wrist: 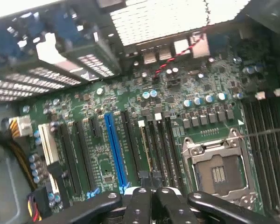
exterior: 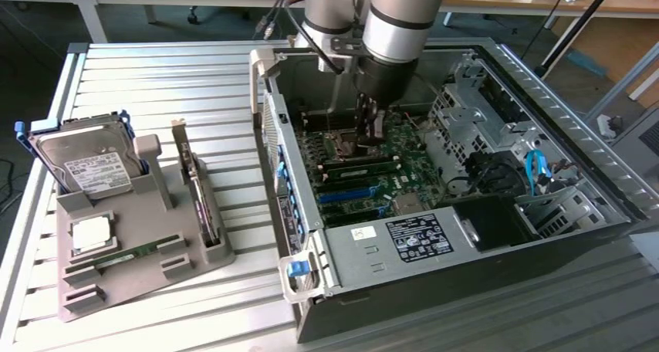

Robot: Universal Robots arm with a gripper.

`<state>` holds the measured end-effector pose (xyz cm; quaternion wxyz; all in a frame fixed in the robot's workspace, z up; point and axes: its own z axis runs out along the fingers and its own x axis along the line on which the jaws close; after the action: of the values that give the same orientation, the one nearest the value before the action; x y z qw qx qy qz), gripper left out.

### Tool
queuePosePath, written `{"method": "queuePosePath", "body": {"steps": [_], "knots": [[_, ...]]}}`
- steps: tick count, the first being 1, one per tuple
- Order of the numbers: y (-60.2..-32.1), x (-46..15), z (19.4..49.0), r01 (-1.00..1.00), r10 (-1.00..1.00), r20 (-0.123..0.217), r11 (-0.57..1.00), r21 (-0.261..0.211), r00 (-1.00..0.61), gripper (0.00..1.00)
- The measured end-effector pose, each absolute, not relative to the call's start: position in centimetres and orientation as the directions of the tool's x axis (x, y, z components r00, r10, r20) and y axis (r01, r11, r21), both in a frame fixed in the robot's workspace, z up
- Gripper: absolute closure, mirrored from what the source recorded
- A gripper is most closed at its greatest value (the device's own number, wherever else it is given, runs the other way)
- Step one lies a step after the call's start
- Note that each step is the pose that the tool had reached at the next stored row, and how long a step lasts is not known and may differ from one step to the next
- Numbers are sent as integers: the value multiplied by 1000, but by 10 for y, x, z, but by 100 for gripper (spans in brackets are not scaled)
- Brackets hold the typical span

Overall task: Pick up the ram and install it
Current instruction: 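Press down the ram until it locks into place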

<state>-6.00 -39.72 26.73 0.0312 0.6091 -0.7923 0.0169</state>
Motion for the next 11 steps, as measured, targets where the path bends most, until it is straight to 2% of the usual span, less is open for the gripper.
{"method": "queuePosePath", "body": {"steps": [11], "knots": [[-397, -60, 263, -889, -888, 71, 457, 11, -455, 89]]}}
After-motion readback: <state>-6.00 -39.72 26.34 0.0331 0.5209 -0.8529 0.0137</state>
